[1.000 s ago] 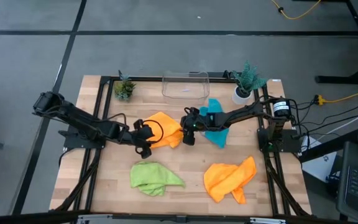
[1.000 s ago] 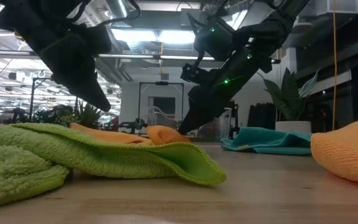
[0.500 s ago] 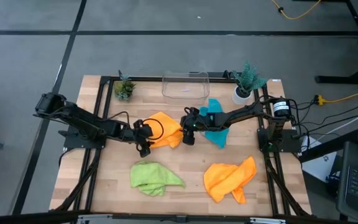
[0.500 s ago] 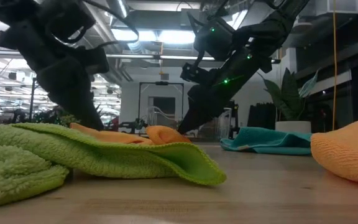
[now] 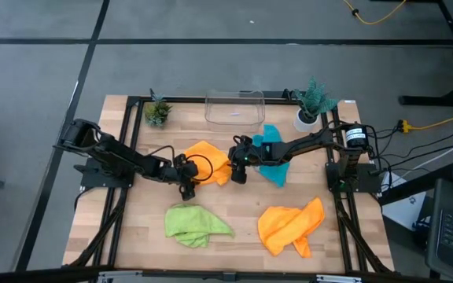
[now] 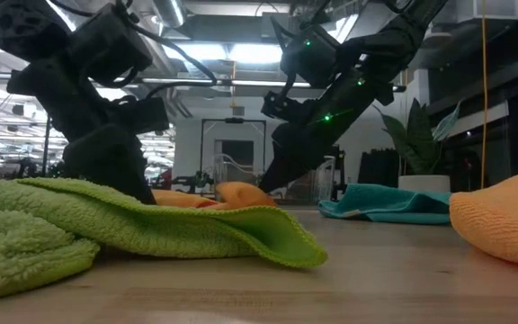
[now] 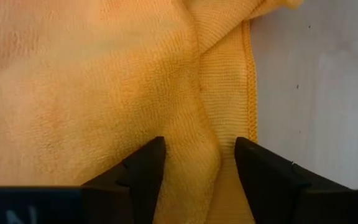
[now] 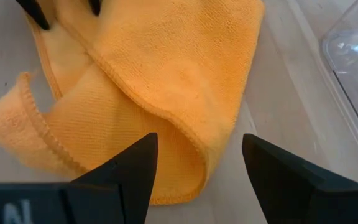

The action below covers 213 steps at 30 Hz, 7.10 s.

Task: Fold microfiber towels
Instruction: Fold the orange towel

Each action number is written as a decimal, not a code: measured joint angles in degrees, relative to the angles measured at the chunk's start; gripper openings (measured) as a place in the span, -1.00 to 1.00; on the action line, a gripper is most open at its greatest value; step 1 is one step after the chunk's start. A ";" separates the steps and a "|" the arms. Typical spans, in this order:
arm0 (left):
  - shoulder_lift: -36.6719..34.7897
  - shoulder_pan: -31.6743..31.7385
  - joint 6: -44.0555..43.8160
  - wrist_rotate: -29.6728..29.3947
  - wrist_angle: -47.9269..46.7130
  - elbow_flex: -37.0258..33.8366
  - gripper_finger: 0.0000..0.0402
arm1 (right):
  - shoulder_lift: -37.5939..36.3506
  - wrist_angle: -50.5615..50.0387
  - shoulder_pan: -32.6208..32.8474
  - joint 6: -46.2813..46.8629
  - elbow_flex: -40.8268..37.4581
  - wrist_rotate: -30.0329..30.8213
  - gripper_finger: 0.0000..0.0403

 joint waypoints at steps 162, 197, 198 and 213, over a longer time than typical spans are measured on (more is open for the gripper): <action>-0.62 -15.64 -45.60 5.79 -79.43 48.90 -0.58 | 3.93 -69.50 12.28 11.26 42.95 -13.97 -0.39; -10.45 -31.84 -61.55 -24.58 -93.38 64.50 -0.59 | -35.18 -62.75 19.98 24.52 14.72 -1.94 -0.42; -12.12 -31.51 -62.97 -24.68 -93.38 62.22 -0.59 | -37.06 -59.81 19.98 26.61 11.09 -2.19 -0.42; -39.93 -28.05 -49.34 -18.99 -22.53 12.04 -0.59 | -36.96 -1.35 19.68 35.62 -19.75 -7.96 -0.42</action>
